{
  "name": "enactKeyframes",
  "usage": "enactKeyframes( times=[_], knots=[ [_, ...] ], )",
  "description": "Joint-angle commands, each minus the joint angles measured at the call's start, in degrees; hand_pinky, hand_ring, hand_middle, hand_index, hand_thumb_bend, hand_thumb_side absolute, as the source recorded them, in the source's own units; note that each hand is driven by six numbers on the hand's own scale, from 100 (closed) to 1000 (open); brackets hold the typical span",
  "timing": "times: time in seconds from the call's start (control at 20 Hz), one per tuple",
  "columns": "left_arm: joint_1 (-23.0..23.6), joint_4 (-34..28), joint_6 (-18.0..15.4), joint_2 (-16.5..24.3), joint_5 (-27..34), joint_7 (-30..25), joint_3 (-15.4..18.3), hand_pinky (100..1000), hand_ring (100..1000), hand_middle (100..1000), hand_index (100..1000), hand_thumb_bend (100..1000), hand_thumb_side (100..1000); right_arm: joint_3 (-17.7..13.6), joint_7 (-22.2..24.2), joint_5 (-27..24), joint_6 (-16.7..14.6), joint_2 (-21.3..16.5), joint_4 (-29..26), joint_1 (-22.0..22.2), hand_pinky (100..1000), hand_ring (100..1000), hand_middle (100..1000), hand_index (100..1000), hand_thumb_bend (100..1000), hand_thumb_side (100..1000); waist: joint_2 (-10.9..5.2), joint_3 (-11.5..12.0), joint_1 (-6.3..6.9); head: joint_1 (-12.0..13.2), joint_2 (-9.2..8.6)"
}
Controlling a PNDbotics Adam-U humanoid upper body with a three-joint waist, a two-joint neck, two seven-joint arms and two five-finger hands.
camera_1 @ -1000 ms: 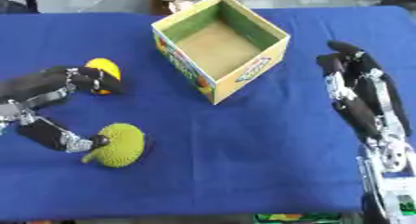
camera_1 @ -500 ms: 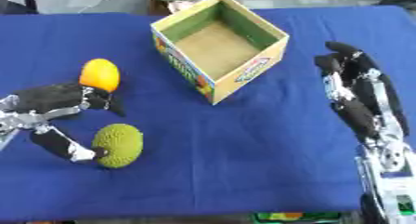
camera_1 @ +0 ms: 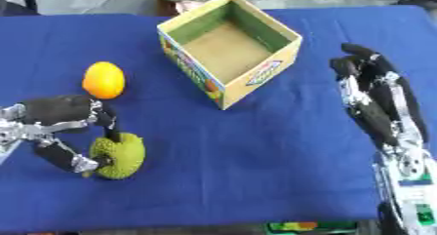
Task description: Pick up objects on the table and place them in the box.
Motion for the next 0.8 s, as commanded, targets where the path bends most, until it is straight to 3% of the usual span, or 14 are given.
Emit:
enactKeyframes(
  times=[0.05,0.25,0.5,0.8],
  knots=[
    [-0.6,-1.5,0.5,1.1,1.4,1.2,1.4,525,520,381,519,202,146,-0.2,0.0,0.0,-0.1,-1.1,-0.8,-0.5,828,776,595,816,100,511,-0.81,-0.1,0.08,-0.2,0.29],
    [-1.7,-3.3,2.1,1.5,3.8,3.8,2.9,503,509,361,503,178,126,-0.3,0.0,0.0,-0.1,-1.1,-0.8,-0.4,828,776,595,816,100,511,-0.89,-0.1,0.11,-0.4,0.29],
    [-7.1,-3.5,6.4,2.0,5.0,10.1,5.4,505,516,369,514,182,103,-0.2,0.0,0.0,-0.1,-1.2,-0.7,-0.3,828,775,595,816,100,511,-1.19,0.0,0.17,-0.8,0.29],
    [-18.6,5.7,11.4,-1.4,1.8,18.3,3.5,513,531,391,536,200,100,0.3,0.4,-0.2,-0.1,-1.1,-0.6,-0.2,828,775,595,816,100,509,-1.46,-1.0,0.31,-0.9,0.29]
  ],
)
